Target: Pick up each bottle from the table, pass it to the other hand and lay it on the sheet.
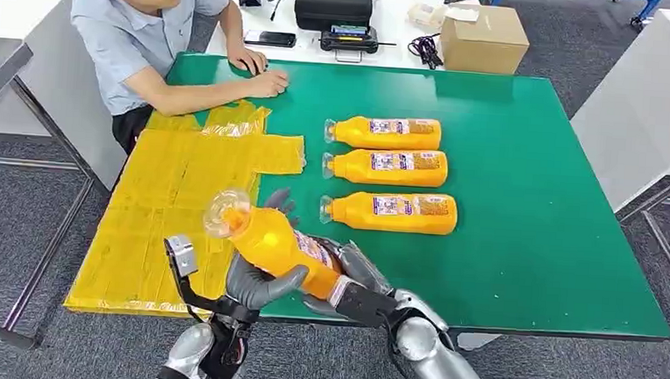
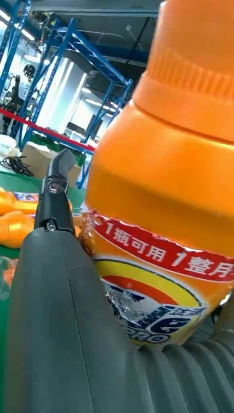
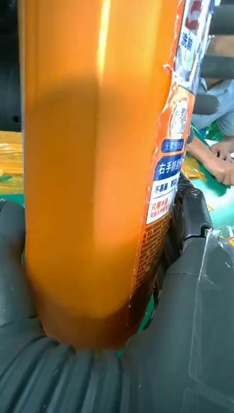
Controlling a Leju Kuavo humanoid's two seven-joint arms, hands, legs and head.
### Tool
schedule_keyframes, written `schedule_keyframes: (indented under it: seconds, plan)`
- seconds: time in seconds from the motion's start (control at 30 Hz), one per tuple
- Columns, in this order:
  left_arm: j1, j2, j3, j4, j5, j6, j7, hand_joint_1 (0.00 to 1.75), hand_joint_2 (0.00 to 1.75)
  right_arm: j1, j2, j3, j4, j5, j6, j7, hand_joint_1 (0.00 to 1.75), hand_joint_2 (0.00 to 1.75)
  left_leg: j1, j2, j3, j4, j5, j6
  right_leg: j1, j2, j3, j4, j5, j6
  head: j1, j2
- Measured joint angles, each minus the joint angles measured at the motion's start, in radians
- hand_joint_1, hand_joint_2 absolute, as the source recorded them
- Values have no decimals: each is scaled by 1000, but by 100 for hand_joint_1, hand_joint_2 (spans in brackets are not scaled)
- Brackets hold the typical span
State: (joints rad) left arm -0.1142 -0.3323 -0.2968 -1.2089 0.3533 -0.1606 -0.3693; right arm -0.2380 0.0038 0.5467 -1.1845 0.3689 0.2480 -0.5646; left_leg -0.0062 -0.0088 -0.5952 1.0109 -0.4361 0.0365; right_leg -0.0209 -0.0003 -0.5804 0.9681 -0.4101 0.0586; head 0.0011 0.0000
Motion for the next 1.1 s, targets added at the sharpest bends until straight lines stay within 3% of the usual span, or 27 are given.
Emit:
schedule_keyframes:
  seconds: [0.4, 0.43, 0.47, 0.5, 0.53, 0.57, 0.8, 1.1]
  plan:
    - [-1, 0, 6, 21, 27, -16, 0, 0, 175, -9, 0, 10, 29, -7, -3, -8, 175, 175, 0, 0, 0, 0, 0, 0, 0, 0, 0, 0, 0, 0, 0, 0]
    - [-1, 0, 6, 21, 27, -16, 0, 31, 175, -10, 0, 10, 31, -7, -3, -8, 175, 175, 0, 0, 0, 0, 0, 0, 0, 0, 0, 0, 0, 0, 0, 0]
    - [-1, 0, 6, 22, 27, -16, 0, 143, 175, -10, 0, 11, 31, -7, -3, -8, 175, 175, 0, 0, 0, 0, 0, 0, 0, 0, 0, 0, 0, 0, 0, 0]
    - [-1, 0, 6, 22, 27, -16, 0, 175, 175, -10, 0, 11, 32, -7, -3, -9, 154, 175, 0, 0, 0, 0, 0, 0, 0, 0, 0, 0, 0, 0, 0, 0]
    - [-1, 0, 6, 22, 27, -16, 0, 175, 175, -10, 0, 11, 32, -8, -3, -9, 28, 175, 0, 0, 0, 0, 0, 0, 0, 0, 0, 0, 0, 0, 0, 0]
    - [-1, 0, 6, 22, 27, -17, -1, 175, 175, -10, 0, 11, 34, -10, -4, -10, 0, 175, 0, 0, 0, 0, 0, 0, 0, 0, 0, 0, 0, 0, 0, 0]
    - [2, 0, 0, -5, -52, 0, -65, 175, 175, -1, 16, 10, 35, -34, -21, 30, 0, 175, 0, 0, 0, 0, 0, 0, 0, 0, 0, 0, 0, 0, 0, 0]
    - [24, 0, 14, -122, -208, 146, -83, 175, 175, 47, 39, -67, 51, 33, -123, 73, 0, 175, 0, 0, -1, 0, 0, 0, 0, 0, 0, 0, 0, 0, 0, 0]
